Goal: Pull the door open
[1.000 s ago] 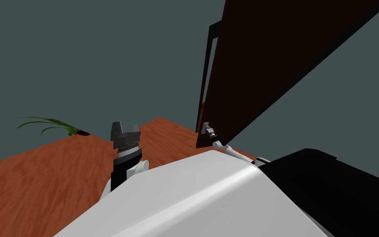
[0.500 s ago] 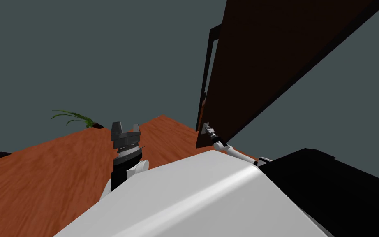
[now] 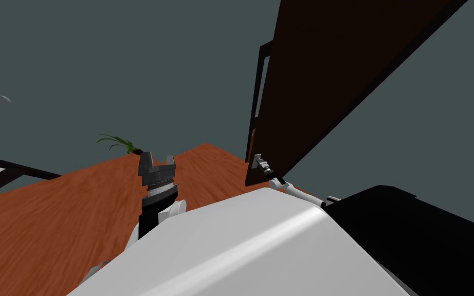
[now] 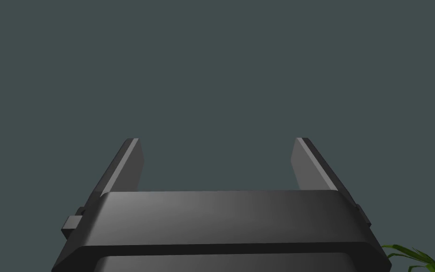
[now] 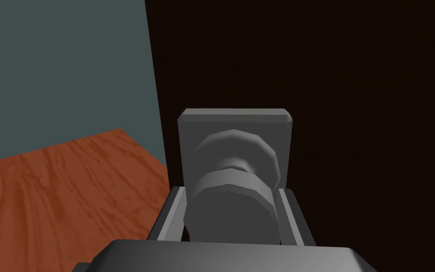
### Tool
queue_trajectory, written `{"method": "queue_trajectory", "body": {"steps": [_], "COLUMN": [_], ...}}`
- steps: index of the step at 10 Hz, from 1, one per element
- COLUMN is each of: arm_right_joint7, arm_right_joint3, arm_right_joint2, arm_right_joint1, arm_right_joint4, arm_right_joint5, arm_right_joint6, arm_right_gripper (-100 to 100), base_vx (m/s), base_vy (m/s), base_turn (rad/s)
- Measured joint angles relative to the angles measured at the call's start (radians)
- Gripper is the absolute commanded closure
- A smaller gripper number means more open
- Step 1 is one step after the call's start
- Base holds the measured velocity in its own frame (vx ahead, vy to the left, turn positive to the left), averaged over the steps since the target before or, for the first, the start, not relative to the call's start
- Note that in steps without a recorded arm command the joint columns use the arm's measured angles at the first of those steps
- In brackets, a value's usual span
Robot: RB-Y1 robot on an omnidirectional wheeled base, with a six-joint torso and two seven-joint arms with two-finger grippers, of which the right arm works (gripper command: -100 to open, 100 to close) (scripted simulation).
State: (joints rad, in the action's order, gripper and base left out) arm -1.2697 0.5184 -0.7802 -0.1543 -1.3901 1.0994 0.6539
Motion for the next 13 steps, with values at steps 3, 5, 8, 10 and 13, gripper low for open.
{"method": "queue_trajectory", "body": {"steps": [3, 5, 8, 10, 13], "arm_right_joint7": [-0.020, -0.039, -0.058, -0.076, -0.089], "arm_right_joint3": [0.014, 0.028, 0.050, 0.065, 0.078], "arm_right_joint2": [-0.020, -0.039, -0.058, -0.072, -0.083], "arm_right_joint1": [-0.002, -0.005, -0.013, -0.013, -0.018], "arm_right_joint4": [-0.003, -0.004, -0.012, -0.012, -0.012], "arm_right_joint5": [-0.007, -0.014, -0.022, -0.030, -0.035], "arm_right_joint6": [0.017, 0.033, 0.048, 0.062, 0.071], "arm_right_gripper": [100, 100, 100, 100, 100], "base_vx": [-0.178, -0.184, -0.182, -0.180, -0.124], "base_vy": [-0.062, -0.065, -0.089, -0.069, -0.050], "base_turn": [0.127, 0.107, 0.118, 0.105, 0.097]}}
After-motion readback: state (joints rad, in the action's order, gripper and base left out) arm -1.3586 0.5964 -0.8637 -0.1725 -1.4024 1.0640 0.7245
